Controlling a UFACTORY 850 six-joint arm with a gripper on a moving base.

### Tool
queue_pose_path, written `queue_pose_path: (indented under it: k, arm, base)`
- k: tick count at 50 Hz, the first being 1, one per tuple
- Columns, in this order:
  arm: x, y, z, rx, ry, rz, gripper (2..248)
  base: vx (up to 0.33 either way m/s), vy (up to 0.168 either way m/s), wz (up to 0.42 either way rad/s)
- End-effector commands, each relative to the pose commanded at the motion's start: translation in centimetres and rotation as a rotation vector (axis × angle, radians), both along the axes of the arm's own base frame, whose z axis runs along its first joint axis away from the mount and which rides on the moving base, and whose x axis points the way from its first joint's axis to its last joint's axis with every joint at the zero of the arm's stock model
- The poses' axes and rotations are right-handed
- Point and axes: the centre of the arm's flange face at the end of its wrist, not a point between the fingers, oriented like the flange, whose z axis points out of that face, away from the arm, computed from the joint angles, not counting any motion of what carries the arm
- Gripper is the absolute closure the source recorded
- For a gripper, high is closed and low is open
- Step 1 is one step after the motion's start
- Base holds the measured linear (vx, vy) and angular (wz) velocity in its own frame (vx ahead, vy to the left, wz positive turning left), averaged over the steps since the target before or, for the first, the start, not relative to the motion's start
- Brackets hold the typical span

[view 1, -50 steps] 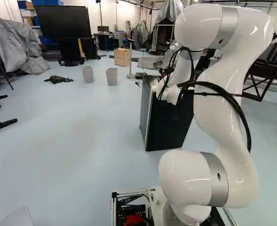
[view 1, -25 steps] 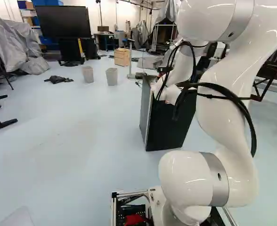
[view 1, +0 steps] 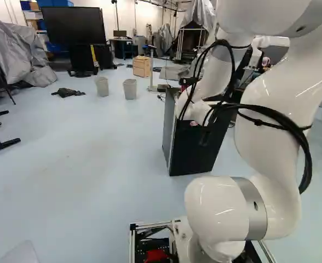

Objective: Grab a drink from the fridge

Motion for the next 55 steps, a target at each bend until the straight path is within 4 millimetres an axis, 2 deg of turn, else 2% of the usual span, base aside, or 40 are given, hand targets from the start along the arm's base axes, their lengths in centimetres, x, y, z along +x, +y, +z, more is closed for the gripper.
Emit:
queue_pose_path:
  k: [25, 40, 55]
  arm:
    - [-8.0, 3.2, -0.2, 0.017, 0.087, 0.032, 154]
    - [-11.5, 4.3, -0.9, 0.023, 0.126, 0.047, 154]
    - [-14.1, 4.9, -1.6, 0.028, 0.154, 0.057, 154]
  base:
    - [0.000, 0.000, 0.000]
    - [0.000, 0.000, 0.000]
    - [0.000, 0.000, 0.000]
